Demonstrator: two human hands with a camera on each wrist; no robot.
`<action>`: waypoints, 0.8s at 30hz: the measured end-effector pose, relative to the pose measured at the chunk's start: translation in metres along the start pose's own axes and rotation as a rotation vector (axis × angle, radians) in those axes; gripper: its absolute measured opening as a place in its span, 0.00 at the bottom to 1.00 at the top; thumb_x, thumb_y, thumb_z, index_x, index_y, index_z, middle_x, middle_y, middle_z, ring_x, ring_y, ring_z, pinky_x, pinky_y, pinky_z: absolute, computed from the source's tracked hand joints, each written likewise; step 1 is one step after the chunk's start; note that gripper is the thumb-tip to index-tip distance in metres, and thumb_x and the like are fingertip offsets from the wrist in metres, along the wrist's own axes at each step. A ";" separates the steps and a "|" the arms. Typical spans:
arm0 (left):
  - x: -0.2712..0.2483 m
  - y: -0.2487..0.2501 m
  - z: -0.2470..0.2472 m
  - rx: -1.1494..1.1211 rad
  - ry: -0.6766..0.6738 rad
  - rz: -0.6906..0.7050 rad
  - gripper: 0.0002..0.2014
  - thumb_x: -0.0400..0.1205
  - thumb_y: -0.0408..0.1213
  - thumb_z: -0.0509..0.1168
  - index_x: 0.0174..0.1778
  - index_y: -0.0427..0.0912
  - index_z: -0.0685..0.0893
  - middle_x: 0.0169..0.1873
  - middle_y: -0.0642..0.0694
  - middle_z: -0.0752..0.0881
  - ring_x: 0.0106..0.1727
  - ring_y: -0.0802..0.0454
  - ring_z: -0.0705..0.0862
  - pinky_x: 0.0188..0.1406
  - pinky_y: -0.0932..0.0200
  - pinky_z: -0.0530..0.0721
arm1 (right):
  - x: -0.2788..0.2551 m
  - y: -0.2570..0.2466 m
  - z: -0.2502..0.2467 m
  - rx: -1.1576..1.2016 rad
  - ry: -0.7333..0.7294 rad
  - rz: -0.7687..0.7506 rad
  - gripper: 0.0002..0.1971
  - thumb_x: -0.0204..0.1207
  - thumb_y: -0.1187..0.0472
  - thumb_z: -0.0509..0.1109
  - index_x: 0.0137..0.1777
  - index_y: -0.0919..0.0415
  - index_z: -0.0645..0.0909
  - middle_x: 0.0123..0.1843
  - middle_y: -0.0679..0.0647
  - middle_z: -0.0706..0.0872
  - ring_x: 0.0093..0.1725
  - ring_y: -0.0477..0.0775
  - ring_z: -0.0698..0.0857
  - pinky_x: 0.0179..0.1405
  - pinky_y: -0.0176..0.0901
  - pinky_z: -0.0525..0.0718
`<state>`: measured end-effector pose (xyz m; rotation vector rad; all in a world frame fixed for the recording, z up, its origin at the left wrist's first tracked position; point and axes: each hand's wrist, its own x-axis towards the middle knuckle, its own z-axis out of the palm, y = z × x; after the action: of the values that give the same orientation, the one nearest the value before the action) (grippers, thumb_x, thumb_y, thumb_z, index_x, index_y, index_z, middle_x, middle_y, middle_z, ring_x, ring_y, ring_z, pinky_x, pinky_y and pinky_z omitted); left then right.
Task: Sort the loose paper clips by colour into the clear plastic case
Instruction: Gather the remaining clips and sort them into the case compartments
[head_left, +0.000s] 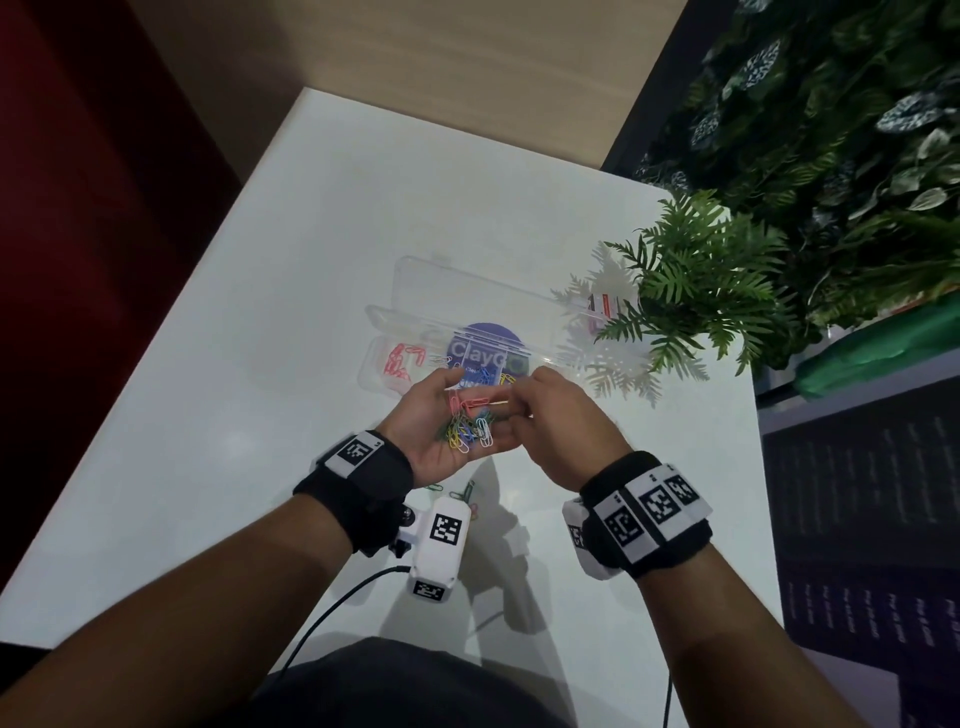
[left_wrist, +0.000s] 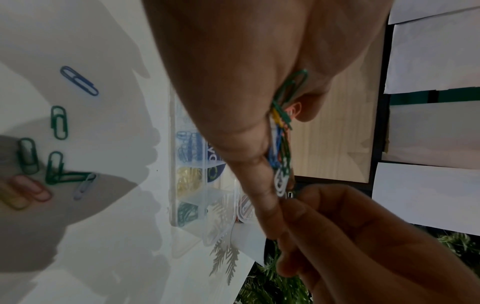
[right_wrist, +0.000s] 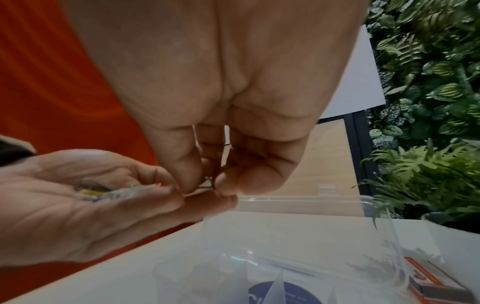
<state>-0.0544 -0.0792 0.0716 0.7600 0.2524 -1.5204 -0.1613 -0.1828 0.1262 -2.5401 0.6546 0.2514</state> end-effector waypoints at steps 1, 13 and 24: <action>0.000 0.000 -0.001 0.010 0.003 0.001 0.28 0.84 0.47 0.51 0.66 0.25 0.78 0.62 0.26 0.81 0.57 0.33 0.84 0.63 0.40 0.81 | -0.002 0.002 -0.002 0.020 0.025 0.008 0.03 0.75 0.69 0.62 0.41 0.62 0.74 0.44 0.55 0.77 0.45 0.58 0.78 0.42 0.47 0.73; -0.004 0.000 0.001 0.032 -0.060 -0.002 0.28 0.83 0.46 0.52 0.59 0.23 0.83 0.45 0.34 0.82 0.46 0.36 0.85 0.57 0.41 0.86 | -0.006 -0.010 -0.002 0.037 0.017 -0.091 0.11 0.74 0.64 0.67 0.53 0.56 0.87 0.48 0.56 0.87 0.47 0.57 0.84 0.48 0.50 0.80; -0.005 0.000 -0.002 0.002 -0.118 -0.015 0.27 0.79 0.45 0.54 0.53 0.24 0.86 0.44 0.30 0.86 0.44 0.38 0.88 0.57 0.42 0.84 | 0.002 -0.002 0.001 -0.172 -0.027 -0.235 0.12 0.81 0.61 0.60 0.56 0.62 0.83 0.46 0.57 0.81 0.47 0.59 0.81 0.44 0.54 0.79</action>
<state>-0.0545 -0.0740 0.0736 0.6688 0.1689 -1.5741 -0.1584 -0.1821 0.1253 -2.7429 0.3315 0.2689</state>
